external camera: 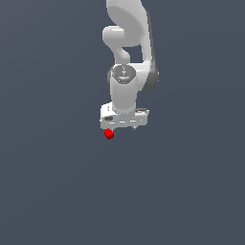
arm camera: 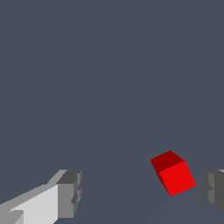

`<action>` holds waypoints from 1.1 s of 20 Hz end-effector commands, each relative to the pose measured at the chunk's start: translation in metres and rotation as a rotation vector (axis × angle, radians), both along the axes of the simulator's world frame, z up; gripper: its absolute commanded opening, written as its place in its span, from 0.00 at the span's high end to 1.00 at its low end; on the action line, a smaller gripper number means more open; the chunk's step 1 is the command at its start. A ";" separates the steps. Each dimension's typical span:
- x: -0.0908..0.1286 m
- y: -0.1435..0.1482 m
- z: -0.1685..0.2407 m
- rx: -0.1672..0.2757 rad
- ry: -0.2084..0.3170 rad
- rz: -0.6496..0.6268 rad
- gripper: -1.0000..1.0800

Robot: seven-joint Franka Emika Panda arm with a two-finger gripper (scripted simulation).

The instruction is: Pick up the red cube and move it to a goal position.

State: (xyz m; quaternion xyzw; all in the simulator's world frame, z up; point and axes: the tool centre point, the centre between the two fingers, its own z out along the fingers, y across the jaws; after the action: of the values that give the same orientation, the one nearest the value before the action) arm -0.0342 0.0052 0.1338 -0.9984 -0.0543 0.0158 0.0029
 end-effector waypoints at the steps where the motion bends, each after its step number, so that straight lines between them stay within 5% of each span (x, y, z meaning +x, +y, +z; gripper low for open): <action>1: -0.006 -0.006 -0.010 0.000 -0.003 0.040 0.04; 22: -0.044 -0.072 -0.104 0.004 -0.030 0.406 0.04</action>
State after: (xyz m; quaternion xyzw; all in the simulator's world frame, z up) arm -0.0779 -0.0636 0.0335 -0.9693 -0.2458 0.0022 0.0008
